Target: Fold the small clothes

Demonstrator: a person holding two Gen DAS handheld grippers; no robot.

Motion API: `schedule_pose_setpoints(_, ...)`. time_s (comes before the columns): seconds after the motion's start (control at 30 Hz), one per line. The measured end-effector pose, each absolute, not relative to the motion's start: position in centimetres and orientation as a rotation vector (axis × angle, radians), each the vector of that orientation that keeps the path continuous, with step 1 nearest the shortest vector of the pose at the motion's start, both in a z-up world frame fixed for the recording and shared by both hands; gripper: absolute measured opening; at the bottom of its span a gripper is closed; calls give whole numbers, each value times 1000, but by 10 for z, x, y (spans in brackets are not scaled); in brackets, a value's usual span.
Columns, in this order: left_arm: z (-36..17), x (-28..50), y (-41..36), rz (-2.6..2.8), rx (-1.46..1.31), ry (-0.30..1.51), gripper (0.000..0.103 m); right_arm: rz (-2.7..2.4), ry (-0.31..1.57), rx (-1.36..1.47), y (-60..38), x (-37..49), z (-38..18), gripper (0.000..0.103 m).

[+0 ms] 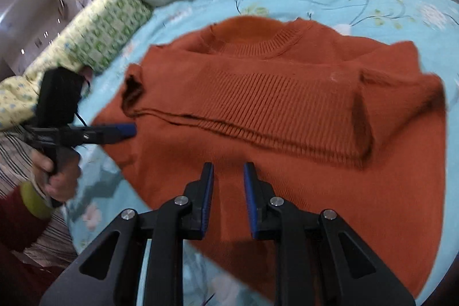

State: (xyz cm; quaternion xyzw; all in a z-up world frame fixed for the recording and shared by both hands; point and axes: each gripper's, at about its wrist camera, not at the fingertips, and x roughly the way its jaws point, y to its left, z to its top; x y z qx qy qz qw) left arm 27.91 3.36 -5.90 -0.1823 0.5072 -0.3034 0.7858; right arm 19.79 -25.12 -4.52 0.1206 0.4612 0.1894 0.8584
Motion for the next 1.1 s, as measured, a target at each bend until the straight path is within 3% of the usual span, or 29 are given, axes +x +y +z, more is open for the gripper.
schedule_pose_setpoints(0.27,-45,379,78,-516,-435,953,70,106,786,382,-326,263,-22,23)
schedule_pose_setpoints(0.47,-30,407,113,-294,-494,841,70,-150,696,536,-379,266,-20,23)
schedule_pose_setpoints(0.7,-26,351,140,-318,-594,778,70,-104,598,591,-370,223,-3,23)
schedule_pose_setpoints(0.93,-43,295,125,-332,-522,800,75,-22,783,480,-327,207,-34,28)
schedule_pose_setpoints(1.1,-64,280,153,-208,-517,826,74,-199,747,601,-370,166,-43,28)
